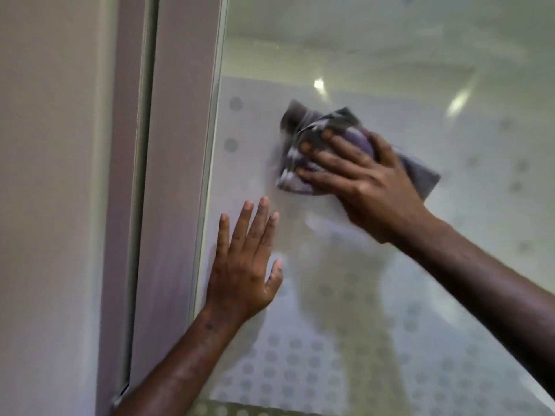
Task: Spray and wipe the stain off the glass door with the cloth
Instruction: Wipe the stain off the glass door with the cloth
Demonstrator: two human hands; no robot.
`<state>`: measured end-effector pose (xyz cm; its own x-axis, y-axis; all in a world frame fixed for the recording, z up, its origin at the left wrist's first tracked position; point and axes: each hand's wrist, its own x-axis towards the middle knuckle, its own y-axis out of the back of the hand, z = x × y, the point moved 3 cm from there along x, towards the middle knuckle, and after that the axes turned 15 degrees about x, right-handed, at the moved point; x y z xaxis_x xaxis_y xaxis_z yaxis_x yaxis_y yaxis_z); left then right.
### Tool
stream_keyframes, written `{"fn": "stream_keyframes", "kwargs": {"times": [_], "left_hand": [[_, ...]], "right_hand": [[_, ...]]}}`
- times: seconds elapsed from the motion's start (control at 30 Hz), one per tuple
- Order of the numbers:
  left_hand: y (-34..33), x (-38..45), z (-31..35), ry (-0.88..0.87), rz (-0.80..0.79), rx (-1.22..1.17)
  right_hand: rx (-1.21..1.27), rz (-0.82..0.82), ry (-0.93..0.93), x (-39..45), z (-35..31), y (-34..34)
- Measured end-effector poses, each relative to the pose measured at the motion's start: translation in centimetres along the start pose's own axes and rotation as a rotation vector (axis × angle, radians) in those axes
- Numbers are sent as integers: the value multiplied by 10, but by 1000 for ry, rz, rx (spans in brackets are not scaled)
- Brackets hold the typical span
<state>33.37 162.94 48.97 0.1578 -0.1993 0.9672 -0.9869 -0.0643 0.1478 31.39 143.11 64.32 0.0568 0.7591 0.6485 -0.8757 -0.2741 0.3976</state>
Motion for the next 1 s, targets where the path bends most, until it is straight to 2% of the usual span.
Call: {"fn": "stream_keyframes", "kwargs": {"times": [0.1, 0.2, 0.4, 0.53, 0.67, 0.73, 0.83, 0.93, 1.0], "left_hand": [[-2, 1, 0, 3, -9, -4], [-2, 2, -1, 5, -12, -8], [0, 1, -1, 5, 0, -24], [0, 1, -1, 4, -21, -24], [0, 1, -1, -1, -36, -12], [2, 0, -1, 6, -25, -22], [2, 0, 0, 10, -18, -16], [0, 1, 0, 11, -16, -8], [0, 1, -1, 12, -13, -12]], "right_hand": [[50, 89, -156, -5, 8, 9], [75, 113, -178, -14, -10, -4], [137, 44, -18, -64, -48, -26], [164, -65, 122, -111, -75, -51], [137, -107, 306, -113, -60, -47], [109, -82, 326, -96, -35, -37], [27, 44, 178, -61, 11, -8], [-56, 191, -104, -20, 49, 23], [-63, 263, -244, -1, 50, 27]]}}
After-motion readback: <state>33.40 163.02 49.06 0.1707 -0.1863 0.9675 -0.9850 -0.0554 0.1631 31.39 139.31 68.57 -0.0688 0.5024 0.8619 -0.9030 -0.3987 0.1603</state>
